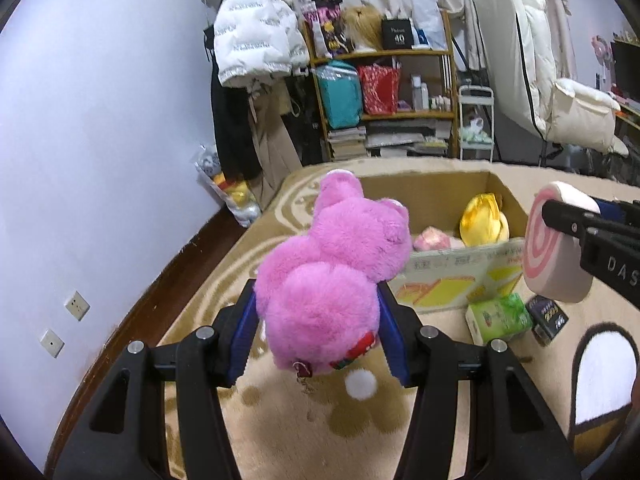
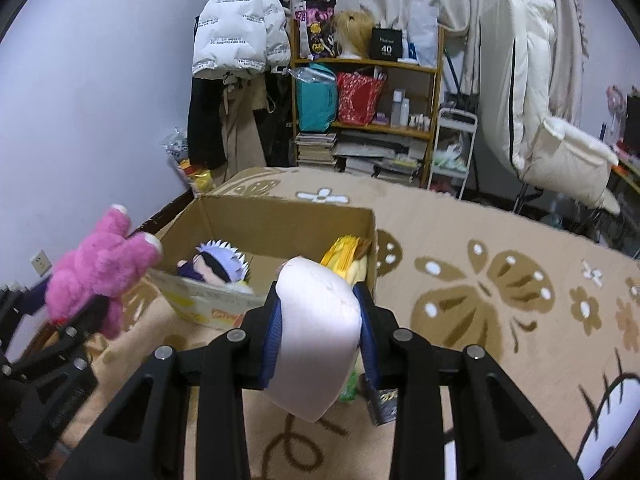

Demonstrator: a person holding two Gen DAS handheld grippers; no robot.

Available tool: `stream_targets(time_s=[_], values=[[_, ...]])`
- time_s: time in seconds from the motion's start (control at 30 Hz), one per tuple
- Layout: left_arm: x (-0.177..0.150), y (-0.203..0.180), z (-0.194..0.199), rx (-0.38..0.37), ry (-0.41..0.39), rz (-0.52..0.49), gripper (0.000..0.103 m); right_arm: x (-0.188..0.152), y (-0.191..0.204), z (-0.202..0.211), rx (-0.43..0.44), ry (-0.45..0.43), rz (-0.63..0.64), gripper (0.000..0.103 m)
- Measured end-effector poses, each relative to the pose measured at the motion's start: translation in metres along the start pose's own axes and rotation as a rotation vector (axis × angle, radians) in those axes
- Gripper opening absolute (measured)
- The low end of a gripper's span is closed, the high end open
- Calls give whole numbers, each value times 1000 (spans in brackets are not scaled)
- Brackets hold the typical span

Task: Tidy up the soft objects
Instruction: 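Lift the bear and the swirl cushion with both grippers and carry them over the box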

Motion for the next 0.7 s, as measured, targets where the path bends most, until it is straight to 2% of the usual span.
stream_targets(time_s=[0.27, 0.7], values=[[21, 12, -8, 18, -53, 9, 54, 24, 3, -8, -32, -40, 53, 35], [53, 18, -55, 11, -63, 63, 54, 56, 5, -48, -18, -47, 90, 35]])
Point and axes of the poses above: each gripper's, at about its wrist camera, not at the fingertips, and z roughly against the way its jaws point, y to its left, x to its top, the point moved 7 cm from there along -z, roughly the way its jaws point, and after that the axes turned 12 degrees about -z, right-handed, at the moved point
